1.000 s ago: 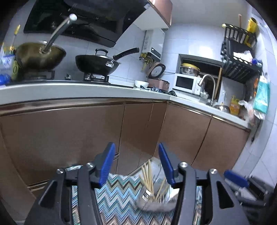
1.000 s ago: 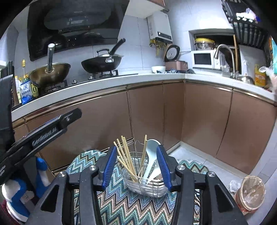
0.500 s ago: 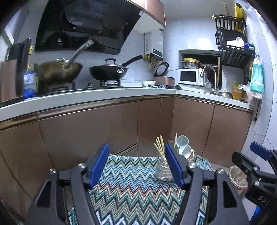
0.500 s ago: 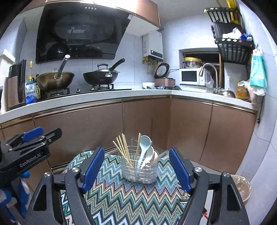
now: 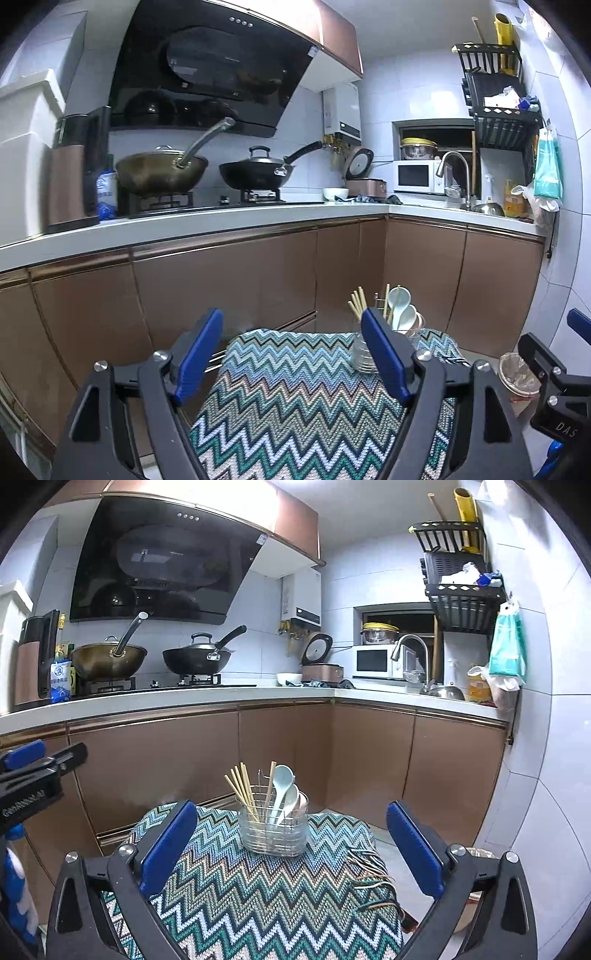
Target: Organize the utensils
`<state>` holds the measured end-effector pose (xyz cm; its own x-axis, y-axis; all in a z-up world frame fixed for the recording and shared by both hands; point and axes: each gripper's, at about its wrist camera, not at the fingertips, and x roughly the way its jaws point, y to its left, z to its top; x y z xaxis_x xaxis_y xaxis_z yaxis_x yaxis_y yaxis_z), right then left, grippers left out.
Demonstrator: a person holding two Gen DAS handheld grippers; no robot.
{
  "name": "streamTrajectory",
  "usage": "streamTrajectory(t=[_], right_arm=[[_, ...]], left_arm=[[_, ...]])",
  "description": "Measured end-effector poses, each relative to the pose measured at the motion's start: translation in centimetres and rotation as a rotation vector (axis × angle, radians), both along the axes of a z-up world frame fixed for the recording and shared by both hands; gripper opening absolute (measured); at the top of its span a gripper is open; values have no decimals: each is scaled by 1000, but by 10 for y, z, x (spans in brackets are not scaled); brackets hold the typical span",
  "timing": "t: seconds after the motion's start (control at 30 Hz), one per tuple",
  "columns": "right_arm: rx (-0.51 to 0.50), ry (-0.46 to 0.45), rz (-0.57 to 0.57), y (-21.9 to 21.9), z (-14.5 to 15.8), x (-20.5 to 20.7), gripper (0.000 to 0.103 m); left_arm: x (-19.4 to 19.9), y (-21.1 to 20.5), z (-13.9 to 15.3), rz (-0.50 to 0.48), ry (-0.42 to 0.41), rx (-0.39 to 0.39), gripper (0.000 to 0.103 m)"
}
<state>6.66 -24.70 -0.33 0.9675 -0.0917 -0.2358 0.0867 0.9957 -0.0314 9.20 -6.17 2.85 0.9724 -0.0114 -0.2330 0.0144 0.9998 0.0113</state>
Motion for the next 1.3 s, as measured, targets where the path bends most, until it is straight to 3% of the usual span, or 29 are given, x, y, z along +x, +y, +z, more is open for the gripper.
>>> streamTrajectory(t=[0.37,0.7,1.3], right_arm=[[16,-8,-76,-9,-8,-23,103],[-6,-63,-114,-14,4,-43,103],[-7,-80,-123,-17,7,-50,103]], left_arm=[[-28,6,2,48,-33,33,80],[-41,6,7,49,-57,51,80],[-52,2,11,51,-69,52,80]])
